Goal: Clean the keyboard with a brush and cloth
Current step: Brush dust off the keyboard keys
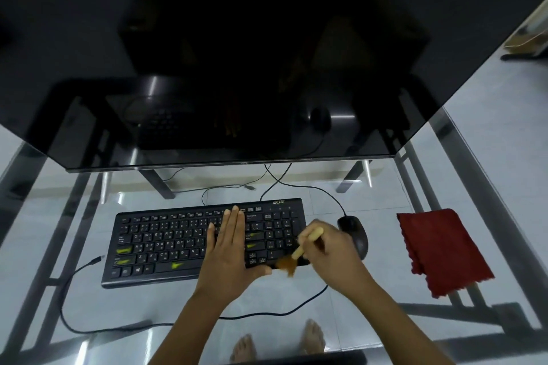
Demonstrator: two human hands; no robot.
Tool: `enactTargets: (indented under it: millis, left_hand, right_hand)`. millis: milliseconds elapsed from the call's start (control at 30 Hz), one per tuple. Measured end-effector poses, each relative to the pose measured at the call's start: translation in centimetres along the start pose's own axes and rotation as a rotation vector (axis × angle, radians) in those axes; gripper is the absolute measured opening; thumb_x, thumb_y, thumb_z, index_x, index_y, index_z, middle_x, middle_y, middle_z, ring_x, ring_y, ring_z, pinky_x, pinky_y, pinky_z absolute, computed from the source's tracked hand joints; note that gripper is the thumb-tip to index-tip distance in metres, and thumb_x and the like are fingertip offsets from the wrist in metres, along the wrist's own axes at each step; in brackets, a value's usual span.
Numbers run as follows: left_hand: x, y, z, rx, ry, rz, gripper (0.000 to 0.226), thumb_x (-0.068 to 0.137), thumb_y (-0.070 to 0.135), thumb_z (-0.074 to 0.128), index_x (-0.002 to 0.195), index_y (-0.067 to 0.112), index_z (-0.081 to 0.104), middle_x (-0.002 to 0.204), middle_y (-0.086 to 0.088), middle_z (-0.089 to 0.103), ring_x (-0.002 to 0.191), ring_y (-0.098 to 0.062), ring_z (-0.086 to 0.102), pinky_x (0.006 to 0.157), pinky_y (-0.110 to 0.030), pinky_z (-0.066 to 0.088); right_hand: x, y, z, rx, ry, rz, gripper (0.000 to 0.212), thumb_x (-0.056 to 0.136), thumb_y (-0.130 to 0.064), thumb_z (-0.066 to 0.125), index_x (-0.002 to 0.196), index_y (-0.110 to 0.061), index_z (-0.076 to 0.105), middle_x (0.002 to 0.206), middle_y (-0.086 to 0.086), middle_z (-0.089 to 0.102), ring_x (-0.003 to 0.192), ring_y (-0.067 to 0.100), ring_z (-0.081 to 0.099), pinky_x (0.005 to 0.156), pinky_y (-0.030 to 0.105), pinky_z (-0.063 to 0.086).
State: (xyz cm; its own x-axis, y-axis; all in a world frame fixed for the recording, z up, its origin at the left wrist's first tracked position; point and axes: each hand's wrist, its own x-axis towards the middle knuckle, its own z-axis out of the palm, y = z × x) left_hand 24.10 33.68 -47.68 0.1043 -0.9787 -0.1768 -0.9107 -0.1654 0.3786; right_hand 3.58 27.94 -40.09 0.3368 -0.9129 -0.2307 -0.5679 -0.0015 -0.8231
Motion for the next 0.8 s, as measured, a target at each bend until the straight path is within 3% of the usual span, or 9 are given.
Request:
enactTargets:
  millis: [100, 233, 300, 400, 467, 533, 633, 800]
  left_hand:
    - [0.0, -0.2, 0.1, -0.025, 0.02, 0.005, 0.126, 0.062, 0.083, 0.05, 0.153, 0.015, -0.005, 0.16, 0.004, -0.013, 0.145, -0.01, -0.02, 0.119, -0.042, -0.012]
    - [0.4, 1.1, 0.0, -0.054, 0.03, -0.011, 0.126, 0.061, 0.089, 0.036, 0.153, 0.013, -0.004, 0.16, 0.004, -0.012, 0.144, -0.008, -0.022, 0.116, -0.039, -0.02]
    - [1.0, 3.3, -0.1, -0.063, 0.046, 0.02, 0.12, 0.066, 0.088, 0.028, 0.154, 0.013, -0.004, 0.16, 0.004, -0.011, 0.144, -0.008, -0.021, 0.116, -0.039, -0.019]
    - [2.3, 7.6, 0.3, -0.055, 0.048, 0.127, 0.107, 0.076, 0.083, 0.022, 0.153, 0.015, -0.008, 0.159, 0.004, -0.015, 0.145, -0.009, -0.022, 0.116, -0.039, -0.019]
    - [3.3, 10.6, 0.7, -0.062, 0.03, 0.194, 0.099, 0.081, 0.078, 0.022, 0.152, 0.016, -0.012, 0.158, 0.005, -0.018, 0.144, -0.008, -0.023, 0.117, -0.04, -0.016]
    - [4.2, 13.5, 1.3, -0.052, -0.005, 0.256, 0.094, 0.082, 0.075, 0.018, 0.149, 0.019, -0.018, 0.157, 0.006, -0.021, 0.143, -0.008, -0.024, 0.118, -0.042, -0.013]
    - [5.4, 17.0, 2.6, -0.005, -0.048, 0.327, 0.092, 0.081, 0.073, 0.014, 0.15, 0.019, -0.015, 0.159, 0.005, -0.019, 0.144, -0.008, -0.023, 0.118, -0.043, -0.013]
    - [6.5, 20.2, 4.7, 0.078, -0.113, 0.376, 0.092, 0.083, 0.072, 0.012, 0.152, 0.017, -0.012, 0.16, 0.003, -0.018, 0.143, -0.01, -0.025, 0.118, -0.042, -0.014]
  right_hand:
    - [0.2, 1.4, -2.2, -0.037, 0.323, -0.033, 0.028, 0.09, -0.002, 0.061, 0.077, -0.027, 0.058, 0.076, -0.006, 0.061, 0.065, 0.004, 0.059, 0.063, 0.01, 0.043]
    - [-1.4, 3.5, -5.9, 0.083, 0.447, 0.074, 0.019, 0.086, -0.005, 0.07, 0.076, -0.02, 0.064, 0.081, 0.005, 0.063, 0.064, 0.005, 0.059, 0.057, 0.01, 0.045]
    - [-2.6, 5.3, -7.7, 0.154, 0.529, 0.149, 0.013, 0.083, -0.008, 0.074, 0.078, -0.017, 0.067, 0.08, 0.005, 0.067, 0.067, 0.01, 0.061, 0.059, 0.014, 0.047]
    - [-4.2, 7.8, -9.7, 0.237, 0.687, 0.222, 0.014, 0.08, -0.008, 0.077, 0.077, -0.018, 0.069, 0.077, 0.003, 0.07, 0.076, 0.025, 0.067, 0.067, 0.031, 0.057]
    - [-4.9, 9.2, -10.2, 0.211, 0.759, 0.261, 0.015, 0.08, -0.008, 0.078, 0.076, -0.018, 0.068, 0.073, 0.002, 0.069, 0.072, 0.025, 0.067, 0.064, 0.03, 0.059]
    - [-5.2, 10.7, -10.0, 0.132, 0.795, 0.293, 0.02, 0.08, -0.009, 0.078, 0.072, -0.022, 0.065, 0.066, -0.003, 0.066, 0.062, 0.016, 0.064, 0.055, 0.025, 0.057]
    - [-5.2, 13.3, -9.2, -0.01, 0.761, 0.264, 0.023, 0.078, -0.013, 0.081, 0.07, -0.022, 0.062, 0.063, -0.011, 0.06, 0.056, 0.014, 0.058, 0.05, 0.039, 0.057]
    - [-5.2, 16.1, -7.7, -0.4, 0.631, 0.263, 0.025, 0.069, -0.025, 0.087, 0.07, -0.024, 0.063, 0.068, -0.012, 0.062, 0.065, 0.013, 0.055, 0.065, 0.034, 0.045]
